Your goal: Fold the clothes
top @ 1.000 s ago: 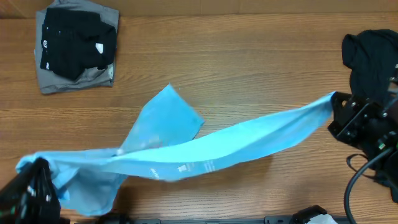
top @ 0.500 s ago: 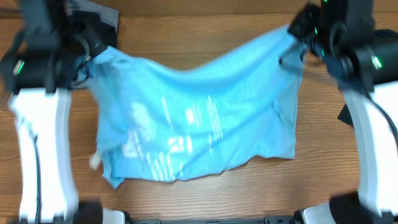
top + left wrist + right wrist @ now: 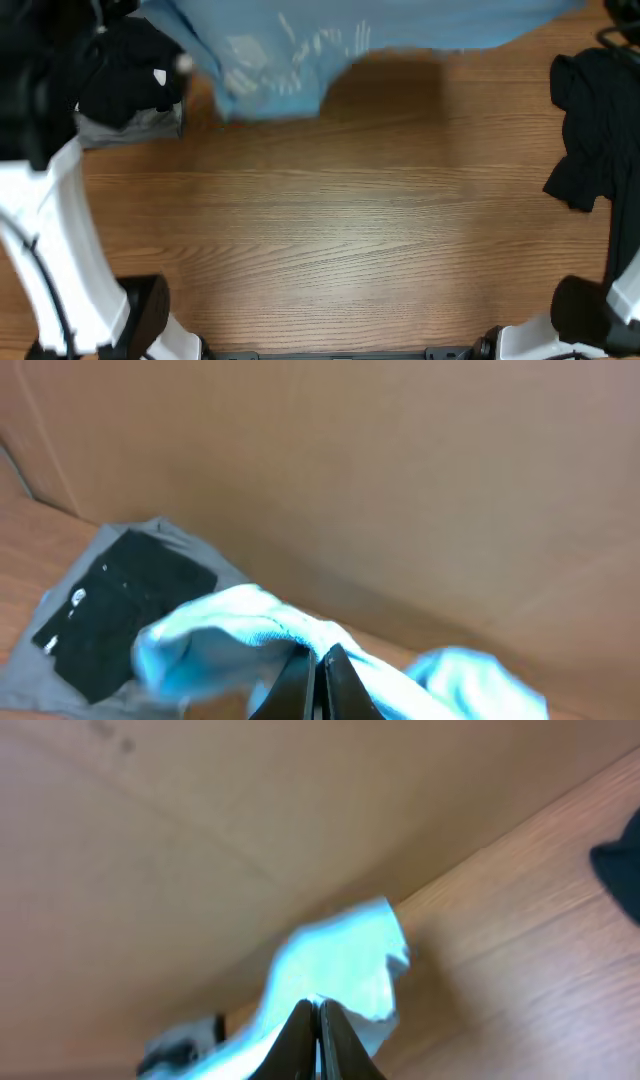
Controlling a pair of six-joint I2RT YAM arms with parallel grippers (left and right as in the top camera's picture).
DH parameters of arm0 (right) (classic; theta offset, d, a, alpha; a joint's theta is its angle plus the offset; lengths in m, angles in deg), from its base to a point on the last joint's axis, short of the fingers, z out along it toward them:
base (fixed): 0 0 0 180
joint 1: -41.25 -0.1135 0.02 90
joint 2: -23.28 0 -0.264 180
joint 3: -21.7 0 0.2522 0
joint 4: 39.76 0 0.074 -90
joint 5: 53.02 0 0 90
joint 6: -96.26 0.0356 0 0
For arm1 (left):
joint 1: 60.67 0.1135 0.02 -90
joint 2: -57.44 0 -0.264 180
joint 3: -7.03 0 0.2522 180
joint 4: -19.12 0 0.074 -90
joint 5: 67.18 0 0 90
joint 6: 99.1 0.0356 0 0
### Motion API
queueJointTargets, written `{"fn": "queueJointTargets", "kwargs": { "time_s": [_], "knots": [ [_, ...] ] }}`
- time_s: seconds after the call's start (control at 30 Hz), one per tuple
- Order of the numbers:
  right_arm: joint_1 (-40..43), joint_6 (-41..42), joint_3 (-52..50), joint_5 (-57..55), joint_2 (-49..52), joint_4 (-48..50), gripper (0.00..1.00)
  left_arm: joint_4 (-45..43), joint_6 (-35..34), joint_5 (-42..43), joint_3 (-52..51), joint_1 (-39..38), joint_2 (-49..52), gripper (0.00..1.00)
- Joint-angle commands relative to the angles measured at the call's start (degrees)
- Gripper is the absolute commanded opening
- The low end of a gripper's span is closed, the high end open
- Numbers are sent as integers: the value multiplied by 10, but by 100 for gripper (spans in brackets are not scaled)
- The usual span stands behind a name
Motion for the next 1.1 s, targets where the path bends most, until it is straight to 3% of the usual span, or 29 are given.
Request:
{"fn": "queueJointTargets", "kwargs": {
  "time_s": [0.0, 0.13, 0.33, 0.47, 0.73, 1.07],
  "knots": [
    [-17, -47, -23, 25, 19, -26, 4, 38, 17, 18, -21, -11, 36, 4],
    [-50, -47, -104, -42, 37, -54, 4, 89, 16, 35, -71, -30, 102, 4],
    [-79, -42, -318, -86, 37, -47, 4, 184, -13, 30, -164, -50, 217, 4],
    [-74, -27, -394, -102, 36, -40, 4, 214, -23, 28, -194, -50, 226, 4],
    [-63, -27, -410, -103, 7, -43, 4, 231, -22, 23, -193, -52, 136, 4],
    [-64, -27, -410, -103, -170, -88, 4, 235, -33, 17, -193, -124, -78, 4]
  ]
}}
